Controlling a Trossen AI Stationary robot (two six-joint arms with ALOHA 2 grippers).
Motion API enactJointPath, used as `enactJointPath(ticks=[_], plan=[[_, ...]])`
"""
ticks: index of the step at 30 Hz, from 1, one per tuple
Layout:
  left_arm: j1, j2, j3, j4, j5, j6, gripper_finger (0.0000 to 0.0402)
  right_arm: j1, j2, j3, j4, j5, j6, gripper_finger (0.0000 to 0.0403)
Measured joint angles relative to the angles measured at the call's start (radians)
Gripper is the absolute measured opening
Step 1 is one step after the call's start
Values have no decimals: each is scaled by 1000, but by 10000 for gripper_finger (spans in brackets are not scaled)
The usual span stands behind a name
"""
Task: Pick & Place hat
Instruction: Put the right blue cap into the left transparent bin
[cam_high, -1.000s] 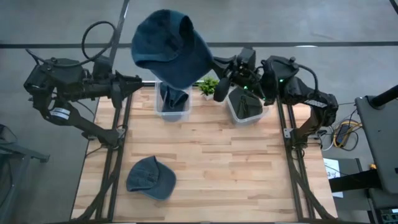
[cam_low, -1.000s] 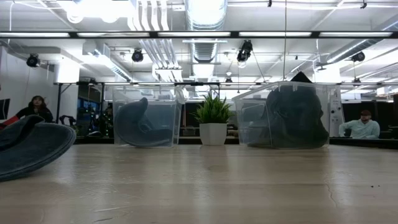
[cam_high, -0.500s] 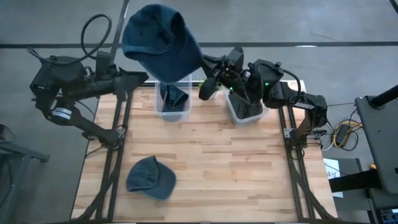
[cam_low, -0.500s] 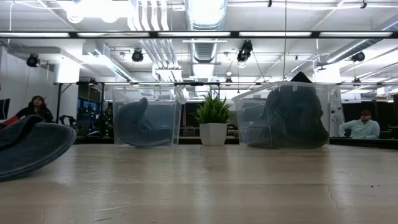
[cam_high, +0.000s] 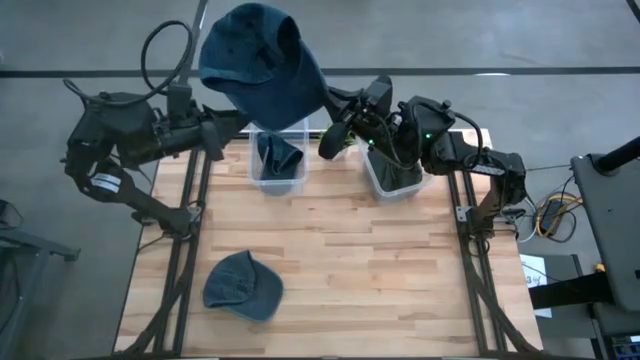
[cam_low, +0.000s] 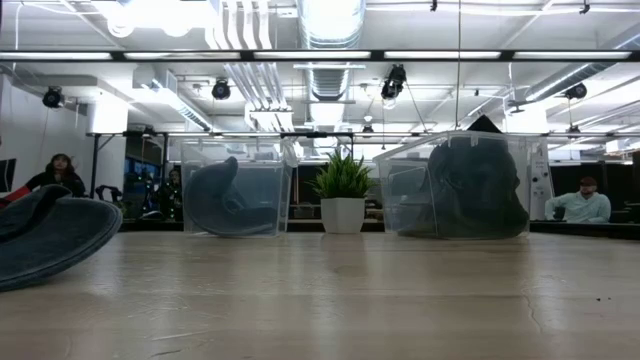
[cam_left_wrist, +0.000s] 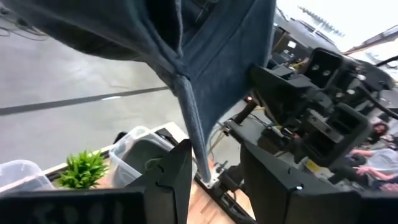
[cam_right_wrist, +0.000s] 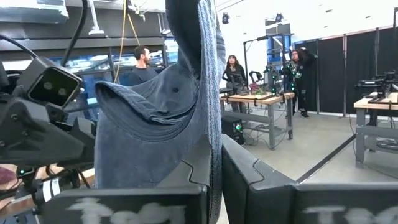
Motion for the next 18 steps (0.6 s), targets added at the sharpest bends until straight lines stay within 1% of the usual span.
enactJointPath(ticks=[9,13,18], plan=[[0,16,0,-35,-32,-15,129,13,0,1,3,8,-23,12],[0,11,0,-21,-98,-7,129,16,-1,6,29,-24,-26,12],[0,11,0,-22,-104,19,129,15,-1,6,26,-39,-17,12]])
